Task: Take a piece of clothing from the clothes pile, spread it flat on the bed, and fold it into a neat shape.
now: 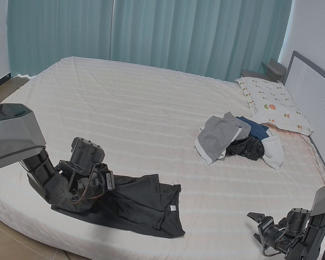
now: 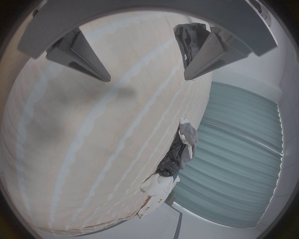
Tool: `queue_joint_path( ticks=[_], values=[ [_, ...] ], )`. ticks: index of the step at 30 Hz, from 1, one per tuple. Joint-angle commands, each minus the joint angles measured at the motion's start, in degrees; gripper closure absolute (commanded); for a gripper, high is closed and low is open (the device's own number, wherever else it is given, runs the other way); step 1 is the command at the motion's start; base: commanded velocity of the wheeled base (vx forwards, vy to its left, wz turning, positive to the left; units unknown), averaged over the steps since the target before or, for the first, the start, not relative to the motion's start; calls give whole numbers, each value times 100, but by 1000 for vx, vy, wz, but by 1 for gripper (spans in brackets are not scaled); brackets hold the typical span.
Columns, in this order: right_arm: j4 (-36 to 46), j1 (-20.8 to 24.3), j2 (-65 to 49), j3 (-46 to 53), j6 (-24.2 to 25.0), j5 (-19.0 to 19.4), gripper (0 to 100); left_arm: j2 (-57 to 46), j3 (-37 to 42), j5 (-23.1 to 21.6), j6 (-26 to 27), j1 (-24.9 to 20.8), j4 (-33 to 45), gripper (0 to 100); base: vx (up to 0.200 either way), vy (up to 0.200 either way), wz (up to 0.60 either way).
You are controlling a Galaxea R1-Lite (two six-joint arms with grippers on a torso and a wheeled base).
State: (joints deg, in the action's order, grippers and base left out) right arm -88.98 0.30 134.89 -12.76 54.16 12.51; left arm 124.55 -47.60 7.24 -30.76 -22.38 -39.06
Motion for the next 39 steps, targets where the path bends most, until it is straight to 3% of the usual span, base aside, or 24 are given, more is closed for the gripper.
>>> queue_joint_path(
  ticks=[1, 12, 28, 29, 39],
  values=[
    [-49, 13, 73, 2, -2, -3, 0, 96, -346, 58, -9, -311, 223, 100, 0, -200, 0],
    [-49, 22, 81, 2, -11, -3, 0, 456, -1278, 357, -80, -689, 1129, 100, 0, -200, 0],
    [-49, 57, 90, 11, -20, -11, 0, 931, -1814, 515, -352, -908, 1208, 100, 0, 0, 0],
    [-49, 57, 90, 11, -20, -11, 0, 939, -1814, 524, -361, -908, 1199, 0, 0, 0, 0],
    [-41, 57, 90, 28, -37, -11, 0, 702, -1717, 524, -765, -847, 1287, 0, 0, 0, 0]
  ],
)
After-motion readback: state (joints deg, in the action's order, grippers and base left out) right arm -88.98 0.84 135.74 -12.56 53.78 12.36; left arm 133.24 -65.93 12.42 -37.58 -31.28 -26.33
